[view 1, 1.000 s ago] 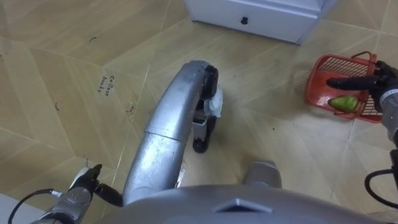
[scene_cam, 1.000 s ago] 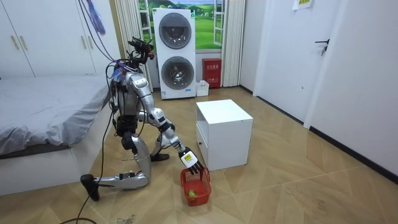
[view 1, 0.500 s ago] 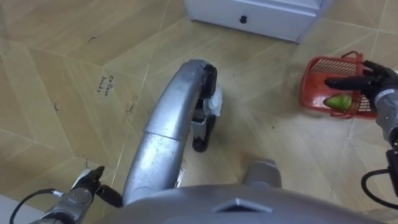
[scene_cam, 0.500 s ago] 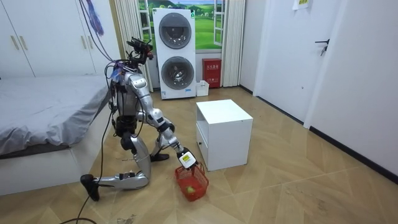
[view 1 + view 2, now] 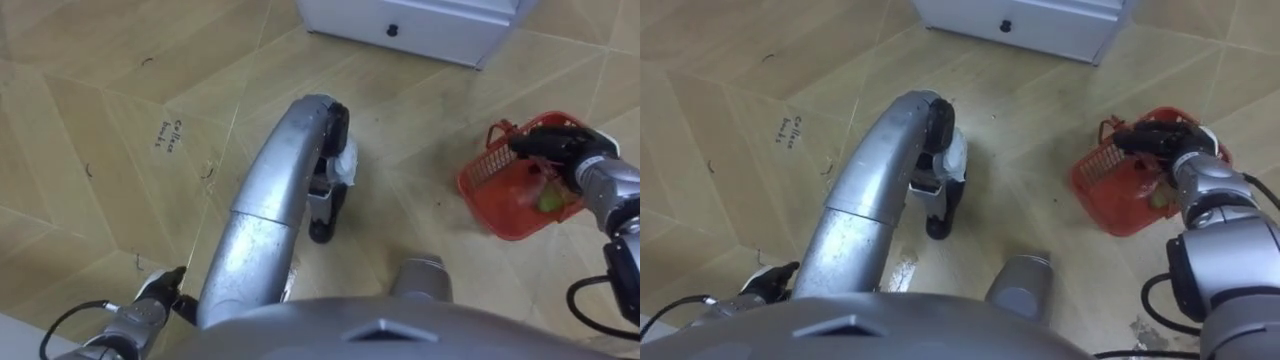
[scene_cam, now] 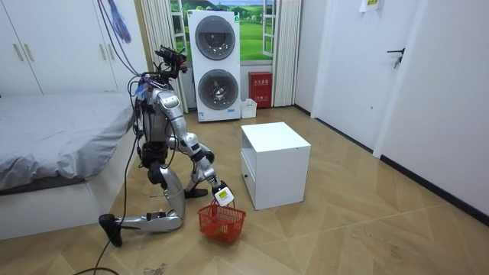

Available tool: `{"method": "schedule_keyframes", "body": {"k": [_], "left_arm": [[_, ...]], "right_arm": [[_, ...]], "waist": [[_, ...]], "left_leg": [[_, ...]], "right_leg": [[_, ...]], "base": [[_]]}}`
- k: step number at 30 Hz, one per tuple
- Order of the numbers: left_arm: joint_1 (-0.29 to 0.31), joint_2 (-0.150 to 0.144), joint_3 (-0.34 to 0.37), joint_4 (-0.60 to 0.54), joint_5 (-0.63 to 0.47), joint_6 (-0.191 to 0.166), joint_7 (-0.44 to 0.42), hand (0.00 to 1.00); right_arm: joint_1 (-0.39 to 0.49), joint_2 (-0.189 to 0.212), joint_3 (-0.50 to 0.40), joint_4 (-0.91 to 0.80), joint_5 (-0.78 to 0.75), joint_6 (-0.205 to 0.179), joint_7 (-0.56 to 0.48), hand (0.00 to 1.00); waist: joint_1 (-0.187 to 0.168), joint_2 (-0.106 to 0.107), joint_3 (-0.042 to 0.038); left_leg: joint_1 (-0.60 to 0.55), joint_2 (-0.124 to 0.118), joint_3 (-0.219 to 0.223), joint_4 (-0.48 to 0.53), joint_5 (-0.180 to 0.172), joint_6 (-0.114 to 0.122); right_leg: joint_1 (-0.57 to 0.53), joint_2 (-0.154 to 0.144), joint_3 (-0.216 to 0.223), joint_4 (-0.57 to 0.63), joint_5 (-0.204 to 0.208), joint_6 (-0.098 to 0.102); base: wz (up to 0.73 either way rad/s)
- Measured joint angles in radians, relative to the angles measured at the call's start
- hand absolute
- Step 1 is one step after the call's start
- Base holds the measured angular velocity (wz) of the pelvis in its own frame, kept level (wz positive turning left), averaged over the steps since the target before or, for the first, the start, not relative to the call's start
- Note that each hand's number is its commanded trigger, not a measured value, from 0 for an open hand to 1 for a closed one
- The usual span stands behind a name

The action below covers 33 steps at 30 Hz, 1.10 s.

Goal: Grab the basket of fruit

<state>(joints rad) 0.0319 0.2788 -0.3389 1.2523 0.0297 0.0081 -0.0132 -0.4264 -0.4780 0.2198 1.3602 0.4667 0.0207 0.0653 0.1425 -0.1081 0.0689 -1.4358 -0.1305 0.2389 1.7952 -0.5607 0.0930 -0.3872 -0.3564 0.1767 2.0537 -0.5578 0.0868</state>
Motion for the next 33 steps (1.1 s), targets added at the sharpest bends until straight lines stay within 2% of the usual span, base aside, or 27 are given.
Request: {"method": "schedule_keyframes", "body": {"k": [2, 7, 13, 18, 24, 27, 31, 33], "left_arm": [[-0.041, -0.001, 0.0, 0.016, 0.0, 0.001, 0.0, 0.0], [-0.094, -0.009, 0.0, 0.026, -0.001, 0.001, 0.001, 0.0], [-0.105, -0.038, 0.001, 0.047, 0.0, 0.006, -0.001, 0.0], [-0.127, -0.04, 0.001, 0.08, -0.027, 0.014, 0.001, 0.0], [-0.155, -0.045, 0.001, 0.085, -0.04, 0.013, 0.003, 0.0], [-0.161, -0.047, 0.002, 0.085, -0.04, 0.008, 0.005, 0.0], [-0.17, -0.044, 0.004, 0.091, -0.04, 0.008, 0.009, 0.0], [-0.173, -0.044, 0.024, 0.098, -0.038, 0.01, 0.006, 0.0]], "right_arm": [[0.0, 0.001, 0.007, 0.0, 0.002, 0.001, -0.001, 1.0], [0.0, 0.014, 0.014, 0.003, 0.003, 0.003, 0.007, 1.0], [0.002, 0.032, 0.014, 0.004, -0.001, 0.003, 0.019, 1.0], [0.002, 0.034, 0.014, 0.001, -0.001, 0.003, 0.014, 1.0], [-0.001, 0.055, 0.013, -0.002, 0.004, 0.002, 0.012, 1.0], [-0.001, 0.056, 0.013, -0.003, 0.021, 0.002, 0.01, 1.0], [-0.001, 0.065, 0.008, -0.033, 0.059, 0.002, 0.002, 1.0], [-0.001, 0.065, -0.011, -0.062, 0.061, 0.003, 0.001, 1.0]], "waist": [[0.0, -0.001, 0.0004], [-0.002, -0.001, 0.0002], [-0.004, -0.001, 0.0001], [-0.008, -0.001, 0.0001], [-0.007, -0.001, 0.0002], [-0.007, -0.006, 0.0015], [-0.01, -0.027, 0.0086], [-0.013, -0.034, 0.0083]], "left_leg": [[0.0, 0.001, -0.003, 0.0, 0.005, -0.001], [0.0, 0.0, -0.005, 0.0, 0.011, -0.002], [0.0, 0.0, -0.008, 0.0, 0.021, -0.001], [0.0, -0.001, -0.014, 0.001, 0.025, -0.004], [0.0, 0.005, -0.027, 0.008, 0.03, -0.009], [0.0, 0.009, -0.032, 0.01, 0.032, -0.01], [0.0, 0.013, -0.039, 0.014, 0.032, -0.011], [0.0, 0.012, -0.04, 0.017, 0.032, -0.011]], "right_leg": [[0.0, 0.005, 0.0, 0.006, 0.0, 0.0], [0.0, 0.006, 0.0, 0.013, -0.001, 0.001], [0.0, 0.01, 0.0, 0.021, -0.001, 0.001], [0.002, 0.016, -0.001, 0.027, -0.001, 0.001], [0.003, 0.034, -0.003, 0.038, -0.001, 0.001], [0.004, 0.041, -0.004, 0.04, -0.001, 0.001], [0.005, 0.051, -0.003, 0.042, -0.003, -0.002], [0.008, 0.052, -0.002, 0.041, -0.005, -0.004]], "base": [[0.0], [0.0], [0.0], [0.0], [-0.01], [-0.01], [0.0], [0.0]]}}
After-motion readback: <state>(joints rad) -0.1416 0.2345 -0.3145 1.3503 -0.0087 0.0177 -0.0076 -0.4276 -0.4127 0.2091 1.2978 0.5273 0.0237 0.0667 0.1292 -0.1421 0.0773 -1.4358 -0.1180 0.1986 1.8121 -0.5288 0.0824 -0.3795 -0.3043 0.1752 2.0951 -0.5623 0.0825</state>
